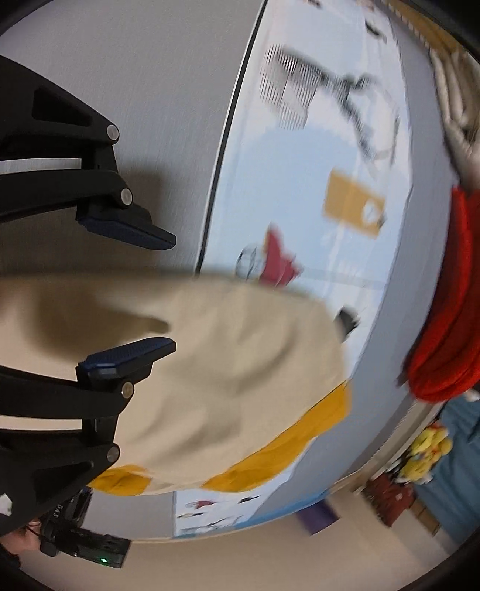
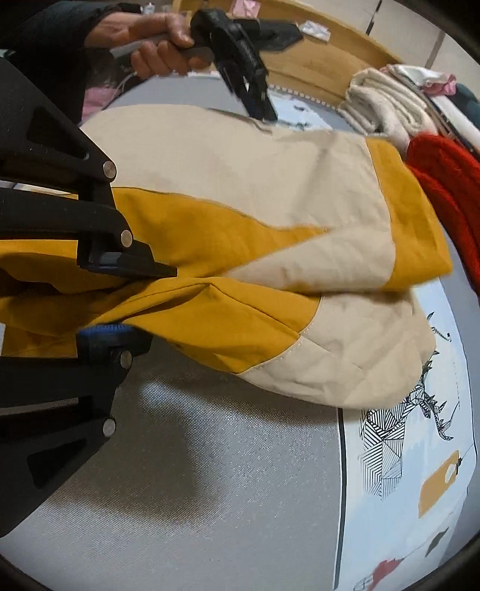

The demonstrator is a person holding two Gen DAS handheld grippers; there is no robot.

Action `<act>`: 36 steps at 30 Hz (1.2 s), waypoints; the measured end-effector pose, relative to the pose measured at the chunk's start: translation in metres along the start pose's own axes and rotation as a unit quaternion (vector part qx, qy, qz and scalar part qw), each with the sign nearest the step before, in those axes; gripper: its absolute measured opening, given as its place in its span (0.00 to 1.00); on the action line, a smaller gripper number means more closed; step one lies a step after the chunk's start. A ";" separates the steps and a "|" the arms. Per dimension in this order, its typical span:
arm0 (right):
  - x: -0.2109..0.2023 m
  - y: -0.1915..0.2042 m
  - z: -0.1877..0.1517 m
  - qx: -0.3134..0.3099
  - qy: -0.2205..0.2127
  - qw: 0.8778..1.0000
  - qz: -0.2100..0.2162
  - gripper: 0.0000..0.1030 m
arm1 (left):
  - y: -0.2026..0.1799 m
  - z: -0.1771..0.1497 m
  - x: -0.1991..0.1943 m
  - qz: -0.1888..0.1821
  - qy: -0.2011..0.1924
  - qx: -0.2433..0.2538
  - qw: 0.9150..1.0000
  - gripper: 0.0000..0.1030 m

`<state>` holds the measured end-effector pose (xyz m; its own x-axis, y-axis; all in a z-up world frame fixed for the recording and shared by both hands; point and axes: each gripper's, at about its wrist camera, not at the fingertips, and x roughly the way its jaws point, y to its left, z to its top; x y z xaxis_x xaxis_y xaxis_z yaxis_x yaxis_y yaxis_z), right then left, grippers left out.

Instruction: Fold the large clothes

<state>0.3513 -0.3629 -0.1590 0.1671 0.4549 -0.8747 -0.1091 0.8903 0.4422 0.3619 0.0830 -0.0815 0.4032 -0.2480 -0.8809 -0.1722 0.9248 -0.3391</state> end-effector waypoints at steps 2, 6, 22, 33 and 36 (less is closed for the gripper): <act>-0.005 0.001 -0.004 0.005 -0.005 1.000 -0.029 0.27 | 0.003 0.000 -0.017 0.004 -0.016 0.002 1.000 0.44; -0.035 0.004 -0.020 0.014 -0.051 0.995 -0.089 0.27 | -0.002 -0.018 -0.057 0.026 -0.061 0.037 0.997 0.49; -0.183 0.132 -0.200 -0.070 -0.347 0.916 -0.190 1.00 | -0.071 -0.216 -0.196 0.033 -0.228 0.116 0.966 0.99; -0.161 0.163 -0.260 -0.082 -0.318 0.927 -0.180 1.00 | -0.095 -0.301 -0.183 0.096 -0.217 0.124 0.964 0.99; -0.148 0.171 -0.261 -0.105 -0.308 0.927 -0.184 1.00 | -0.094 -0.295 -0.164 0.082 -0.182 0.124 0.972 0.99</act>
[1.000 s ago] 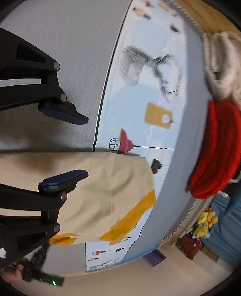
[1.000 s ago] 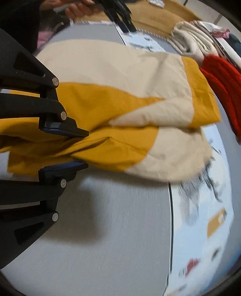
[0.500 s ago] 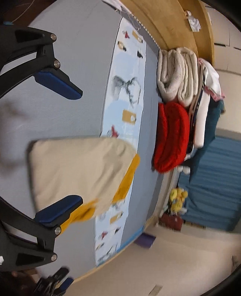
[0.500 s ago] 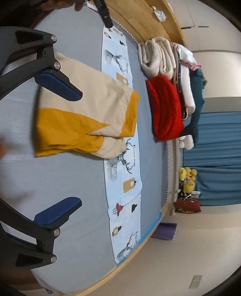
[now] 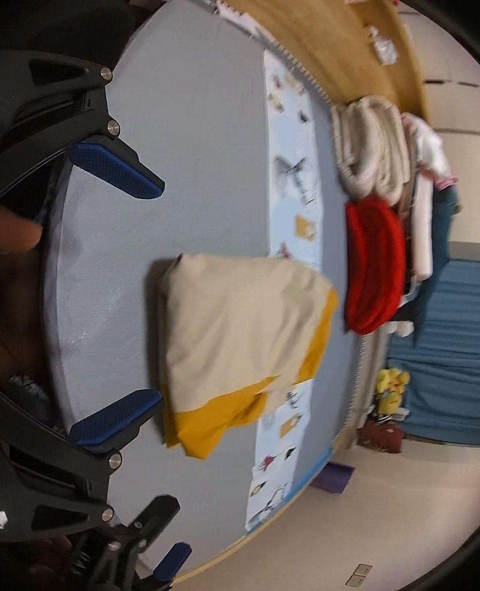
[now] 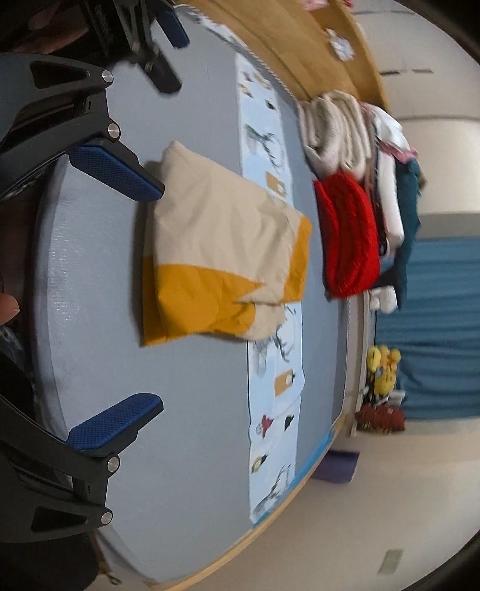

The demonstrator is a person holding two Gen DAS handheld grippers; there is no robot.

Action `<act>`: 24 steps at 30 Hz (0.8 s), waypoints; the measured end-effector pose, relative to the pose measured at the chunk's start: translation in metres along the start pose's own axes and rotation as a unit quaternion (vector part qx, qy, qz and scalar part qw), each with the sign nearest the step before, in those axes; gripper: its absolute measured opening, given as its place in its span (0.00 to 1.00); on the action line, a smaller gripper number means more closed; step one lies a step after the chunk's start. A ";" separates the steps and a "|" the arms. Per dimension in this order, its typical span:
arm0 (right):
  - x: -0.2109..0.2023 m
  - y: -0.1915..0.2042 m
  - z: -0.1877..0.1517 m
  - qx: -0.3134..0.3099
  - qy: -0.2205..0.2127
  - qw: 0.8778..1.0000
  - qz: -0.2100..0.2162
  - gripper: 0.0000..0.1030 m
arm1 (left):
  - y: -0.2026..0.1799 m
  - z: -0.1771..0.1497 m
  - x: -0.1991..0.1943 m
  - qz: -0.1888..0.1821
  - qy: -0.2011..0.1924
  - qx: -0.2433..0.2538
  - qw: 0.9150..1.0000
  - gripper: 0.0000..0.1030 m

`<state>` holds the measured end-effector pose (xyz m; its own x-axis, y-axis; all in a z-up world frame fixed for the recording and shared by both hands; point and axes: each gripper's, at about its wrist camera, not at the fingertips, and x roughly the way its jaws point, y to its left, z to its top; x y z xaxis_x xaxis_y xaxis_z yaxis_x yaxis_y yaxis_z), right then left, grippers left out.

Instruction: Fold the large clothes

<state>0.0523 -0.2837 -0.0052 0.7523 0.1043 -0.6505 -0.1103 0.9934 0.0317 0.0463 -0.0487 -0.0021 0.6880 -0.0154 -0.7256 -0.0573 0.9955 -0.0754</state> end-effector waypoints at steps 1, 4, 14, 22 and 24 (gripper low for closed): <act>0.002 0.002 -0.001 -0.002 0.001 1.000 0.001 1.00 | -0.001 -0.001 0.004 0.002 0.002 0.004 1.000 0.99; 0.011 0.006 -0.001 -0.009 0.007 1.000 0.001 1.00 | -0.003 -0.003 0.011 -0.001 0.008 0.002 1.000 0.99; 0.022 0.013 0.000 -0.013 0.011 1.000 0.004 1.00 | -0.001 -0.006 0.018 -0.009 0.019 -0.007 1.000 0.99; 0.023 0.014 0.000 -0.017 0.010 1.000 0.003 1.00 | -0.002 -0.007 0.020 -0.007 0.015 -0.002 1.000 0.99; 0.023 0.014 0.000 -0.017 0.010 1.000 0.004 1.00 | -0.001 -0.007 0.020 -0.008 0.015 -0.003 1.000 0.99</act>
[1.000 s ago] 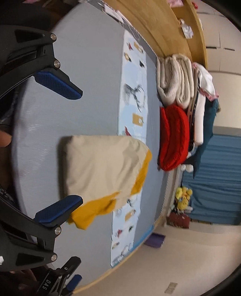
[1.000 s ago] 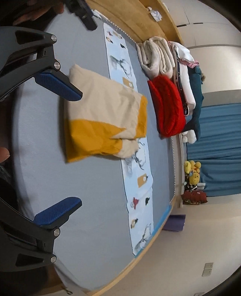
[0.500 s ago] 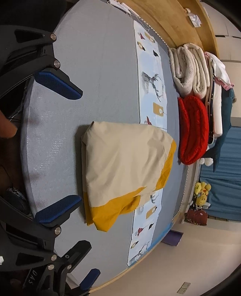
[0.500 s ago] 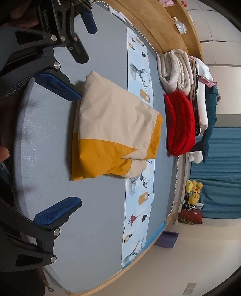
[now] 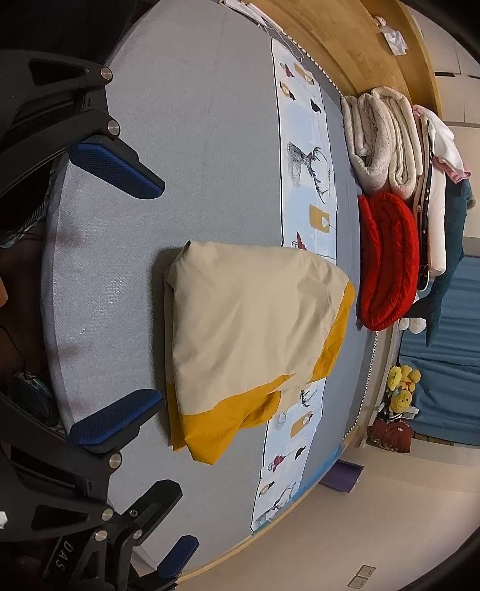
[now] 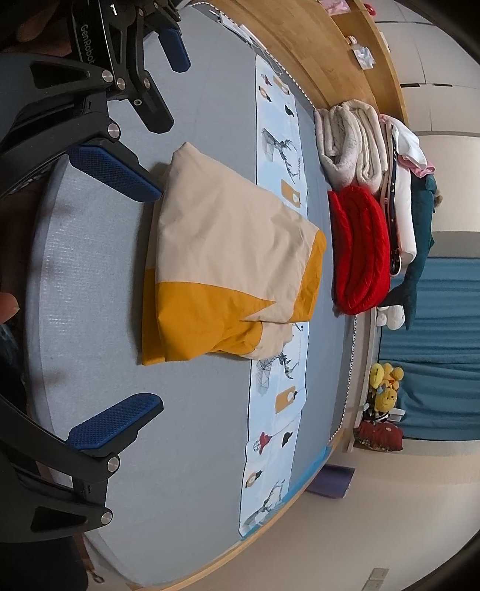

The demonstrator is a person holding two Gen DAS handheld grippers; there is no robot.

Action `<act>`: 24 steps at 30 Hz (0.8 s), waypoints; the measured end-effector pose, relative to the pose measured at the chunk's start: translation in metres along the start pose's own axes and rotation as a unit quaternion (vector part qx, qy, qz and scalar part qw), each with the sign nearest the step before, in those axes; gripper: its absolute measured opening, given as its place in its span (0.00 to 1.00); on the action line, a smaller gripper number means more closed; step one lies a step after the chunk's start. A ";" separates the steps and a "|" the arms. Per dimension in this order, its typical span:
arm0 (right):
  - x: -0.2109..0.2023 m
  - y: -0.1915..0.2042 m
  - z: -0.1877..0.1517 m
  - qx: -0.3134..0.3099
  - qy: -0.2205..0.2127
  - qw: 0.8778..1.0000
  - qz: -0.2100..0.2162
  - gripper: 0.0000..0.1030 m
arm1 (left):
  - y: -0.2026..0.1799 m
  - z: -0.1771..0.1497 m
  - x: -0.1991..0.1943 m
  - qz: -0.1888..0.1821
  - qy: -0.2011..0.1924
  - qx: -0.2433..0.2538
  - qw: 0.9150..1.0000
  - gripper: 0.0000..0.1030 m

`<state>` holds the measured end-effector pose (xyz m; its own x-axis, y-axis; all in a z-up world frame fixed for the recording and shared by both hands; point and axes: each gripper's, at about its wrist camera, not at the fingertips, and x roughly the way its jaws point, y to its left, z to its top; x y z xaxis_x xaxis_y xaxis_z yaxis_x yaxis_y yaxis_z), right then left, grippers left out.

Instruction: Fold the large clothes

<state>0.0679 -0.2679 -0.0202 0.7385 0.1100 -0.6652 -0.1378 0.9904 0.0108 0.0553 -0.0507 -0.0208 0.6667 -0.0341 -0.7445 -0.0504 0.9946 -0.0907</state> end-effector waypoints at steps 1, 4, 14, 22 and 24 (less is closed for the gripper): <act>0.000 0.000 0.000 0.000 0.000 1.000 0.000 1.00 | 0.000 0.000 0.000 0.000 0.000 0.001 1.000 0.99; 0.001 0.000 0.000 0.000 0.000 1.000 0.000 1.00 | -0.002 0.001 0.000 0.000 -0.001 0.002 1.000 0.99; 0.001 0.001 0.001 0.000 -0.001 1.000 0.000 1.00 | -0.002 0.001 0.000 -0.001 -0.001 0.002 1.000 0.99; 0.002 0.001 0.001 -0.001 -0.002 1.000 -0.001 1.00 | -0.003 0.001 0.000 -0.001 0.000 0.001 1.000 0.99; 0.002 0.001 0.000 -0.001 -0.001 1.000 0.000 1.00 | -0.003 0.001 0.000 -0.001 -0.001 0.002 1.000 0.99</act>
